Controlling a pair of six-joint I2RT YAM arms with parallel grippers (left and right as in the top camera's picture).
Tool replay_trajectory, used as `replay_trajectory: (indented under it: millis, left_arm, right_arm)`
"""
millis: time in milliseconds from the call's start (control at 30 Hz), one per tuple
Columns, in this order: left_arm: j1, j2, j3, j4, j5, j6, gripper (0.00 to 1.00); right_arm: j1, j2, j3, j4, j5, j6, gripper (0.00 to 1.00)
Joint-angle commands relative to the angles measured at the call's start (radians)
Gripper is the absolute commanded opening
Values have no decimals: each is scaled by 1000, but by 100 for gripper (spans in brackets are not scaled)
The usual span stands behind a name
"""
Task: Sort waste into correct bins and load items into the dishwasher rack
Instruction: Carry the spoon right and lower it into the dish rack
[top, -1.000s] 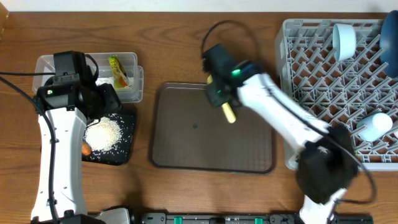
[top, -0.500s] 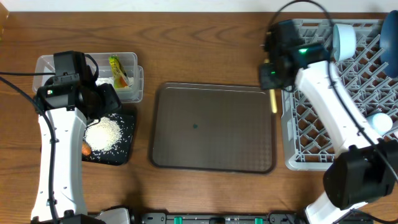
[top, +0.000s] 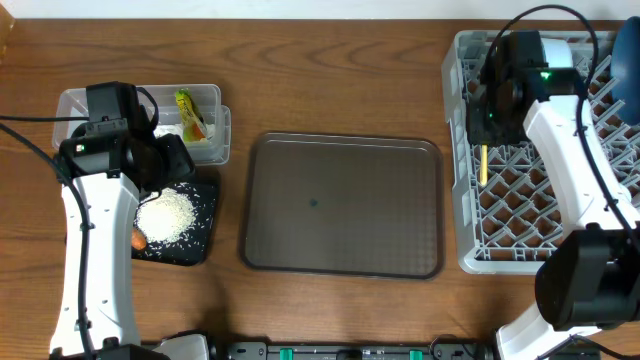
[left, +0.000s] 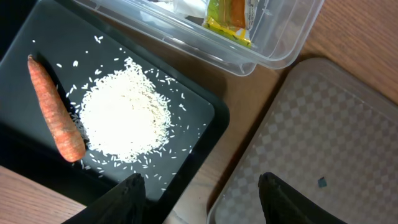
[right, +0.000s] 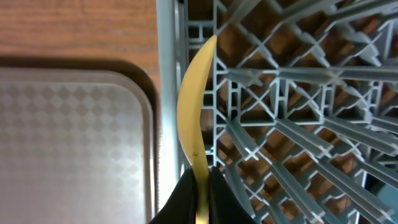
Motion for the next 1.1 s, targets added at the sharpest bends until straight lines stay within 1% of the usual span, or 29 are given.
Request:
replay_trajectory:
  millis: [0,67,200,267,367,467,567,800,1067]
  left_arm:
    - [4,0,-3,-3,3,-9,61]
    - [4,0,-3,-2,3,-10,61]
    - [4,0,-3,-2,3,-10,61]
    - [4,0,-3,-2,3,-10,61]
    - [4,0,-3,-2,3,-10,61]
    - [4,0,-3,-2,3,-10,61]
    - [4,0,-3,-3,3,-10,61]
    - [4,0,-3,-2,3,-9,61]
    - [4,0,-3,-3,3,-10,61]
  right_arm:
    - [-16,-14,-70,35,4,-51,6]
    - [-19,-14,-114,77,3,-53,6]
    - [-19,-14,-192,157,3,-100,6]
    - [-19,-14,-216,183,3,-117,9]
    - [-19,-14,-234,211,3,-118,23]
    - [-19,-14,-234,219,3,-118,32]
    - [-19,-14,-234,220,3,-118,34]
    - [-18,-15,-232,220,3,-117,43]
    - [-17,-67,-222,220,3,-118,45]
